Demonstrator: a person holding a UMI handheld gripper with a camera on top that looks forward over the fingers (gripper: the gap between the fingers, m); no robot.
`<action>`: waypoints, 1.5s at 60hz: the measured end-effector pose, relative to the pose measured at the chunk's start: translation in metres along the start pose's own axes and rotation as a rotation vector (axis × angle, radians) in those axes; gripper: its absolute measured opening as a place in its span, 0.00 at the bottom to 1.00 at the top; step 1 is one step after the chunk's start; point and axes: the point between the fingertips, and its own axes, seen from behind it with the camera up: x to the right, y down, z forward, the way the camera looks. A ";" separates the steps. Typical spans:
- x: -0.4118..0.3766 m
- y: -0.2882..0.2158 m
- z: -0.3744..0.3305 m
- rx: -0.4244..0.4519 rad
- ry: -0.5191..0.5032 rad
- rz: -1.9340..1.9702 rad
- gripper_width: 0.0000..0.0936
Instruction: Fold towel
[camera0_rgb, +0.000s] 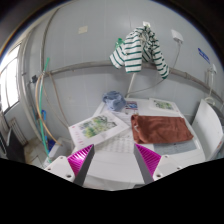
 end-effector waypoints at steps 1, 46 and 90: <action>-0.011 0.001 0.009 0.003 0.021 -0.007 0.89; 0.104 0.001 0.149 -0.076 0.074 -0.092 0.01; 0.348 -0.006 0.126 -0.107 0.269 0.129 0.27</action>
